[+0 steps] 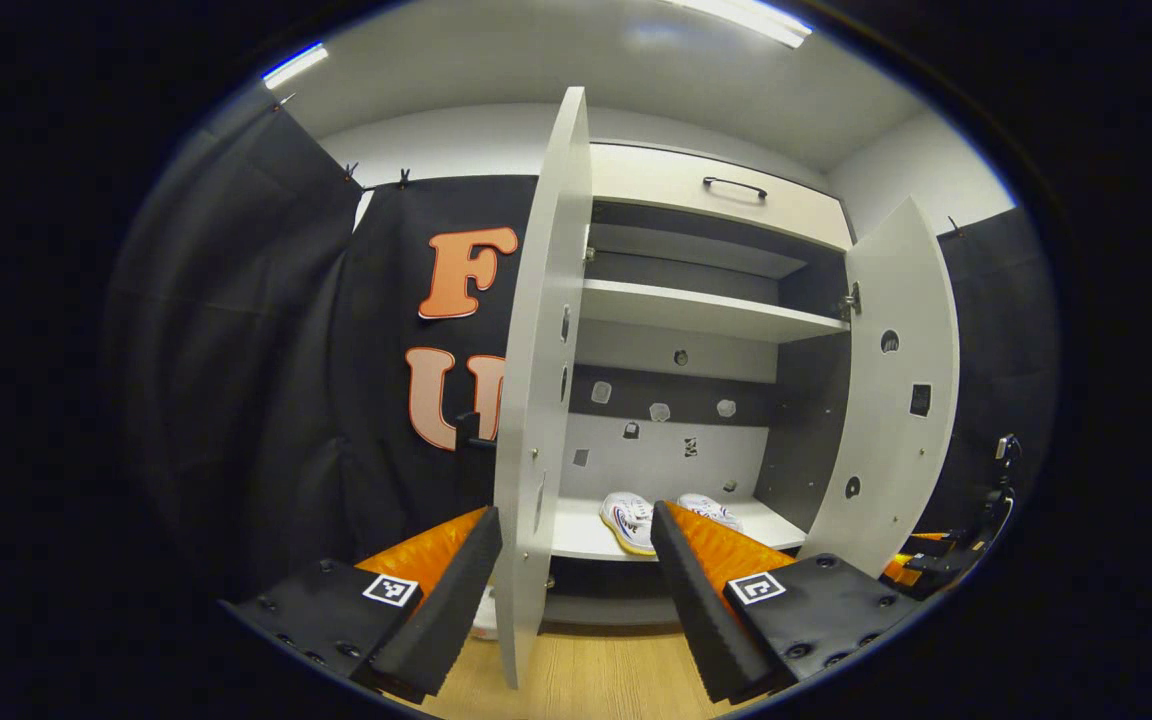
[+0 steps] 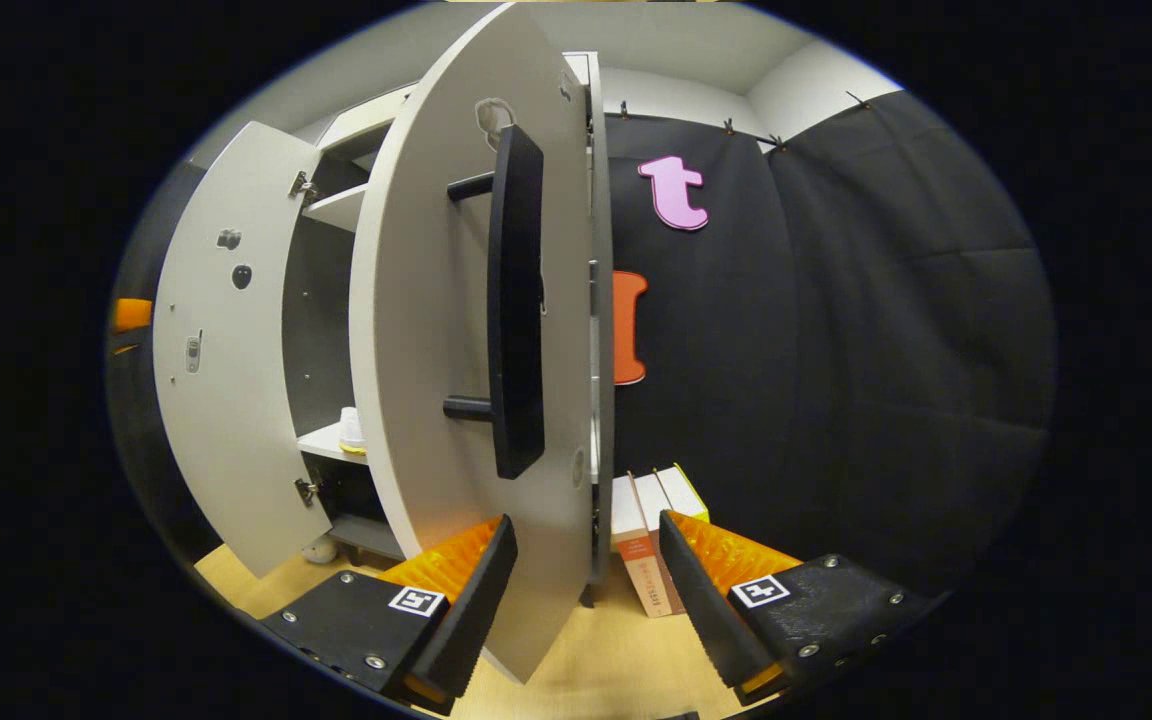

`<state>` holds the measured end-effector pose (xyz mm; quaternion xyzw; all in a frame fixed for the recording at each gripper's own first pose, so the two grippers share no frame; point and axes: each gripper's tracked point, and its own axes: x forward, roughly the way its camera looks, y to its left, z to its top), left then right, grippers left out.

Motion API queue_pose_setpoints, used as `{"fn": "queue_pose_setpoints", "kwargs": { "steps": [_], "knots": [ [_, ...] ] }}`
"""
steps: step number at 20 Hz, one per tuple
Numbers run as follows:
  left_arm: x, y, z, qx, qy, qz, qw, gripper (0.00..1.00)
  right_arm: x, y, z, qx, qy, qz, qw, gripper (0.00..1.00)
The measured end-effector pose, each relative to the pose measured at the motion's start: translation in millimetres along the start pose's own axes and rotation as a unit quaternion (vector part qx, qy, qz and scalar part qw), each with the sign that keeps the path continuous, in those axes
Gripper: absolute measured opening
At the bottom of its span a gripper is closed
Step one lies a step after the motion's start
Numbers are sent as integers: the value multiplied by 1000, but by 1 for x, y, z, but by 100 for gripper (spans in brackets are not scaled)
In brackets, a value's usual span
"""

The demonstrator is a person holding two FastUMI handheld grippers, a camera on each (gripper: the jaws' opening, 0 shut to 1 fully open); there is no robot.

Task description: Grab one shoe with the right hand and put it into the shoe cabinet, grab the other shoe with the left hand and put it into the shoe cabinet; then close the right door with the right hand and the left door with the left hand.

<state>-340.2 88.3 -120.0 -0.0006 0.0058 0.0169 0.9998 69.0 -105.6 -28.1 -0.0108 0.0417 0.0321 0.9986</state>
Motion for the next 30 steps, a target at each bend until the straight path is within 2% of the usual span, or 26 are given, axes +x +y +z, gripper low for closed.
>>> {"fn": "queue_pose_setpoints", "kwargs": {
  "steps": [8,10,14,16,17,20,22,25,27,30],
  "knots": [
    [-6,23,3,0,-2,21,1000,99,31,38,-1,-7,-5,39,999,89],
    [-8,27,2,0,-3,25,1000,96,40,47,0,-7,-7,49,999,89],
    [-10,34,-1,4,1,32,999,99,70,70,2,6,-9,61,998,91],
    [-11,35,-2,4,2,33,999,96,89,83,5,11,-9,65,998,92],
    [-13,36,-2,5,1,35,999,94,96,87,8,10,-10,64,998,92],
    [-26,64,-2,12,-3,56,998,99,106,97,13,-8,-11,59,998,90],
    [-24,80,-7,12,0,71,997,97,107,99,13,-7,-12,55,998,90],
    [-17,111,-29,10,16,97,995,94,115,98,10,14,-5,50,999,91],
    [-8,130,-42,14,26,108,994,97,117,98,10,21,-2,44,999,91],
    [8,147,-70,13,38,108,993,99,117,100,11,9,-4,33,999,91]
  ]
}}
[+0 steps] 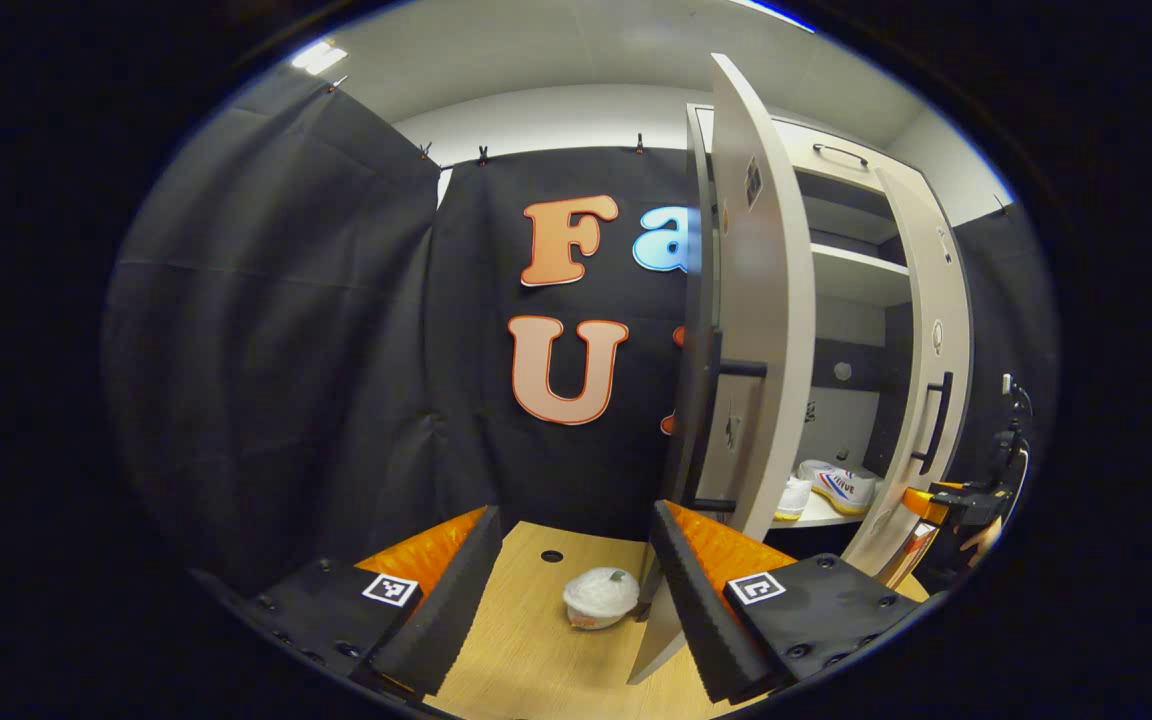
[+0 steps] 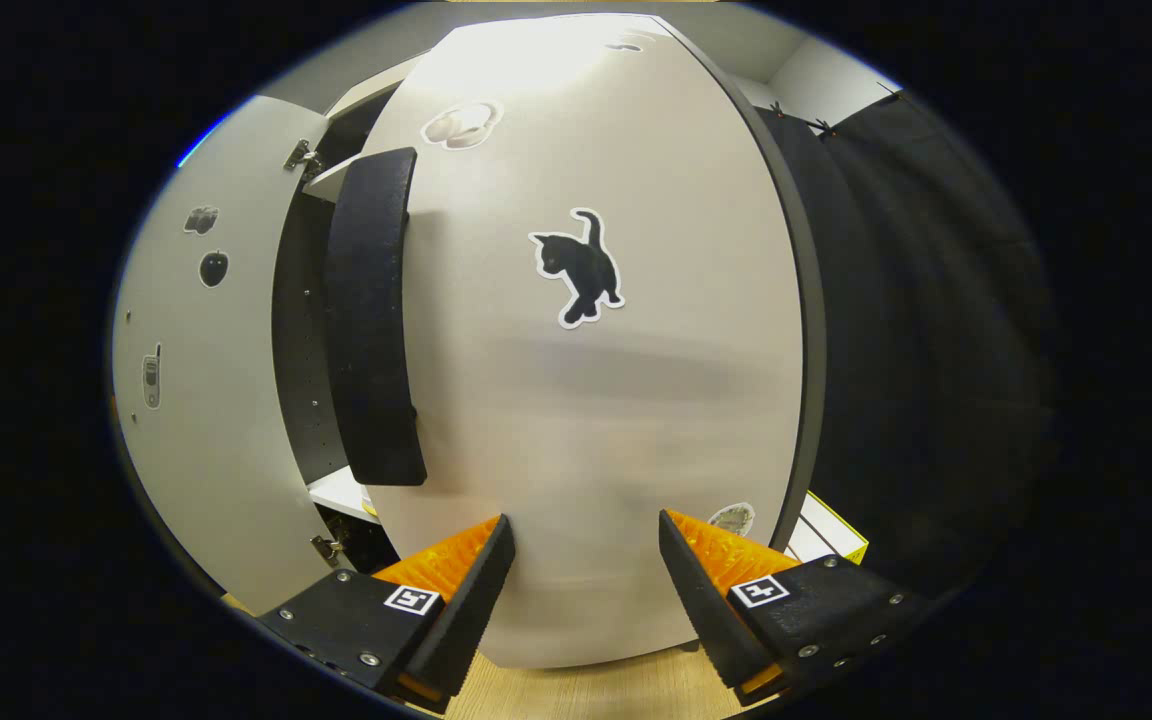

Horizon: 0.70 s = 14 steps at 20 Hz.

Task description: Grab one shoe with the right hand and put it into the shoe cabinet, grab the other shoe with the left hand and put it into the shoe cabinet; then close the right door with the right hand and the left door with the left hand.

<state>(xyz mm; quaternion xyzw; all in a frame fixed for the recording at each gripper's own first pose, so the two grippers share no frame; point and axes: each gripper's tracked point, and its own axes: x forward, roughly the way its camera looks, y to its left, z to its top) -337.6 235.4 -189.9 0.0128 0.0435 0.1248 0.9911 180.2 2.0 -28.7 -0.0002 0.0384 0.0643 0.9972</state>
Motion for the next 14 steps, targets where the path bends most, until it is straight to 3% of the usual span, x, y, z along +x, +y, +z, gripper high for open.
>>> {"fn": "queue_pose_setpoints", "kwargs": {
  "steps": [4,6,11,14],
  "knots": [
    [36,-2,-38,-15,27,-27,999,94,0,1,2,-12,1,-10,1000,91],
    [46,-5,-52,-21,37,-35,998,97,-1,0,2,-12,3,-14,1000,90],
    [59,-14,-67,-29,48,-58,997,97,-7,-4,10,-17,3,-33,999,92],
    [60,-17,-68,-29,47,-70,996,99,-34,-12,25,-5,-4,-40,999,92]
  ]
}}
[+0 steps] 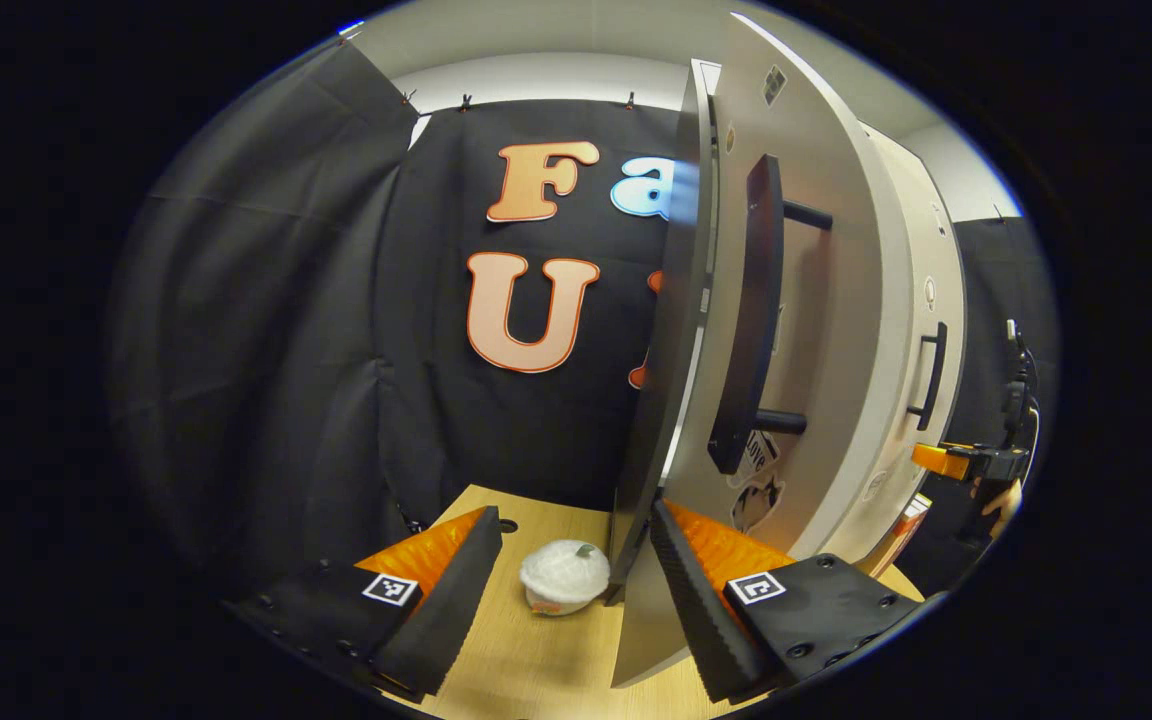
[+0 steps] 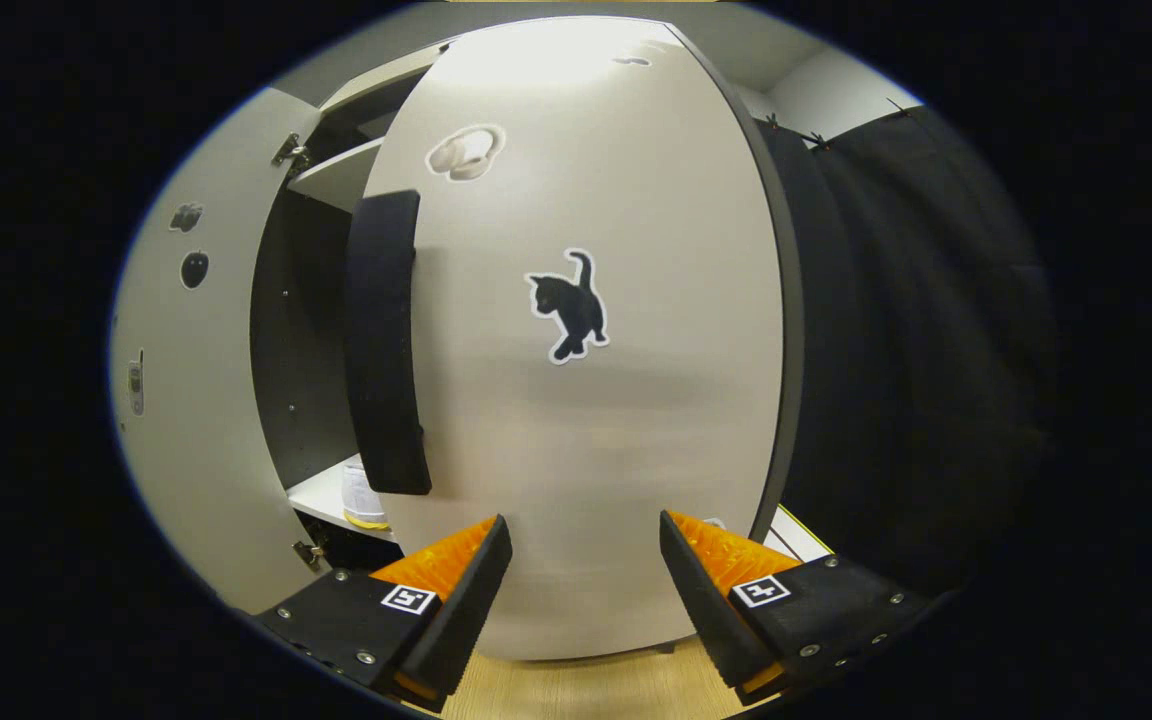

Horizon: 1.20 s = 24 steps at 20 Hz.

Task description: Grab one shoe with the right hand and put it into the shoe cabinet, grab the other shoe with the left hand and put it into the shoe cabinet; then close the right door with the right hand and the left door with the left hand.

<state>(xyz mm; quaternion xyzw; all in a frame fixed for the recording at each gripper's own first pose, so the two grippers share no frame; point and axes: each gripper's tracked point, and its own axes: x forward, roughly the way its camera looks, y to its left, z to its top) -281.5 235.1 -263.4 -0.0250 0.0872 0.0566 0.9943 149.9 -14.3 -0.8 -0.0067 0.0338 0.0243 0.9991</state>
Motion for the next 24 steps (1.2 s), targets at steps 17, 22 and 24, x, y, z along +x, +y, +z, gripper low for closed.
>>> {"fn": "queue_pose_setpoints", "kwargs": {
  "steps": [17,22,24],
  "knots": [
    [-15,-65,-6,-3,17,-79,997,94,-114,-35,49,-53,-46,-16,997,93],
    [-9,-121,-6,22,16,-126,992,99,-132,-50,46,-41,-45,-25,998,93],
    [-3,-139,-7,37,14,-135,990,96,-139,-59,45,-38,-46,-33,998,94]
  ]
}}
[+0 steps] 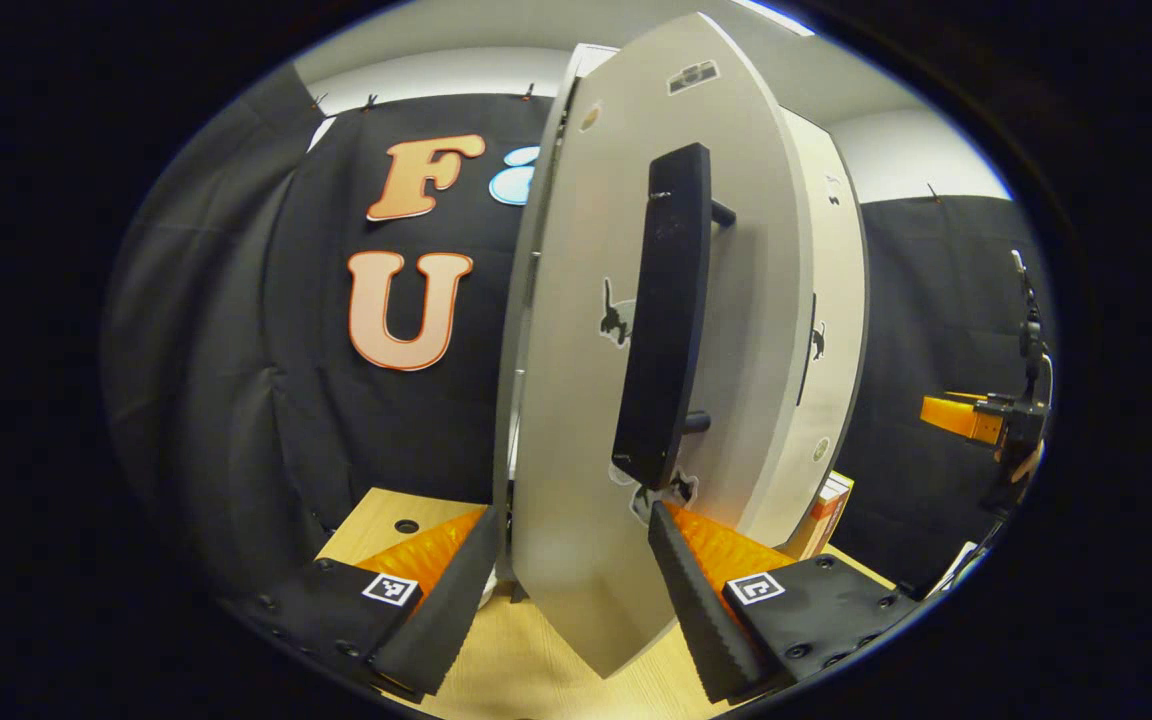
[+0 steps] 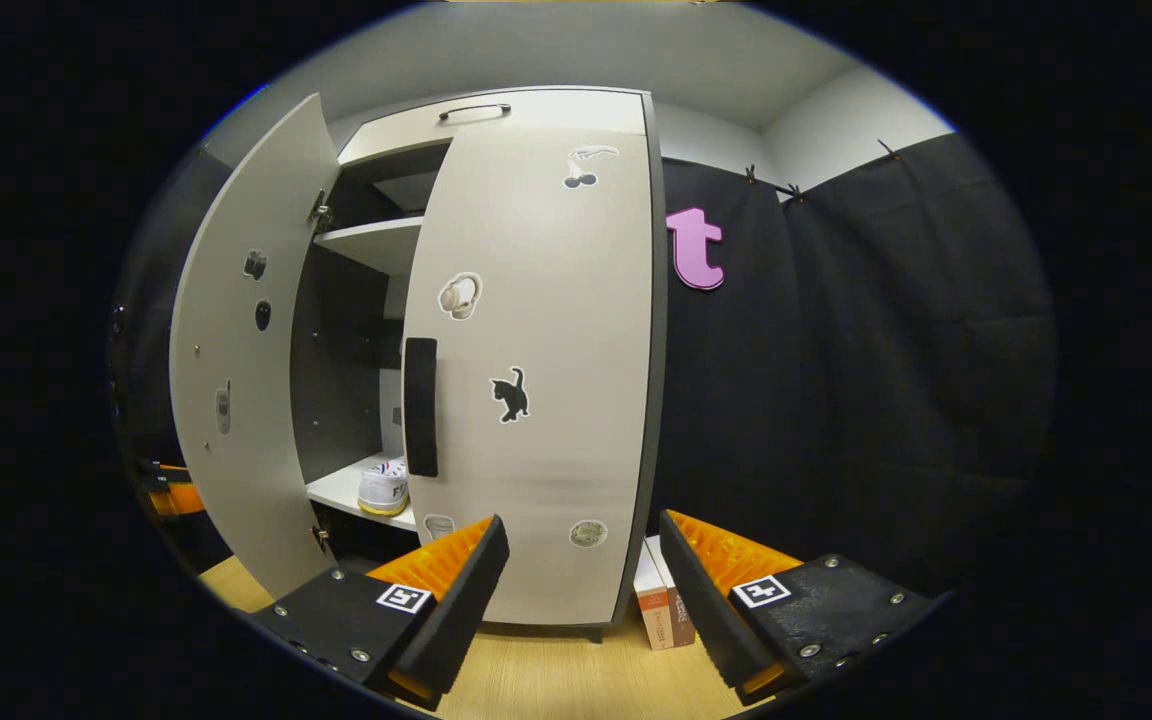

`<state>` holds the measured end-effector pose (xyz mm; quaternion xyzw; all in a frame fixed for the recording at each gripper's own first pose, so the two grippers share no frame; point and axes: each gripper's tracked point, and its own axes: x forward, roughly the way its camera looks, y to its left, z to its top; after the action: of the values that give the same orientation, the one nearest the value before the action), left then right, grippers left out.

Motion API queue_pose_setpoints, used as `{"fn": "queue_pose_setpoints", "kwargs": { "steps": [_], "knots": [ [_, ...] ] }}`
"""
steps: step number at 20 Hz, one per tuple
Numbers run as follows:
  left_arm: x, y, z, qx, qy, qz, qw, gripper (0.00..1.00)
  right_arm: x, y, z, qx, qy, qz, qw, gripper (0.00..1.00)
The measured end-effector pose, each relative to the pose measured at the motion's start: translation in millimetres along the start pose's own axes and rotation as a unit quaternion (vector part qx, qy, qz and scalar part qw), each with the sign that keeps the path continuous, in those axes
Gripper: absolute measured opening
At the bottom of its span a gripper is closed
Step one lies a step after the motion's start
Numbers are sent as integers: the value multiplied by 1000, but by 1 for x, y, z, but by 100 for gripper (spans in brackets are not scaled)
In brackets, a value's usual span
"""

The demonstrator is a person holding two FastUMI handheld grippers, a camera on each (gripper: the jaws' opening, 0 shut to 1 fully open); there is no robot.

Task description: Grab one shoe with the right hand and put it into the shoe cabinet, grab the other shoe with the left hand and put it into the shoe cabinet; then close the right door with the right hand and the left door with the left hand.

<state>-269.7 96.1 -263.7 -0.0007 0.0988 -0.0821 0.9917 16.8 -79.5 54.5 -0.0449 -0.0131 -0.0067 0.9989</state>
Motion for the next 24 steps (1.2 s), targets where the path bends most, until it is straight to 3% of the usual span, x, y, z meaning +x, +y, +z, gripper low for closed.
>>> {"fn": "queue_pose_setpoints", "kwargs": {
  "steps": [1,2,3,6,8,10,14,20,24],
  "knots": [
    [5,-9,-1,7,1,-5,1000,94,-3,-5,-1,1,0,-4,1000,94],
    [11,-16,1,14,0,-9,1000,99,-6,-9,-1,1,-2,-10,1000,94],
    [18,-23,1,14,0,-15,1000,98,-8,-15,-2,0,-2,-17,1000,94],
    [45,-47,-2,-10,4,-36,999,95,-17,-33,-4,3,-2,-37,999,94],
    [66,-55,1,-8,0,-31,999,99,-23,-48,-6,3,0,-53,999,94],
    [87,-65,4,9,0,-27,1000,94,-29,-62,-9,5,3,-68,998,94],
    [113,-77,1,33,0,-19,999,97,-39,-83,-15,10,7,-92,996,94],
    [120,-76,-1,15,10,-7,1000,98,-38,-90,-22,12,16,-96,995,94],
    [127,-77,0,29,13,5,999,96,-21,-85,-23,18,19,-86,996,94]
  ]
}}
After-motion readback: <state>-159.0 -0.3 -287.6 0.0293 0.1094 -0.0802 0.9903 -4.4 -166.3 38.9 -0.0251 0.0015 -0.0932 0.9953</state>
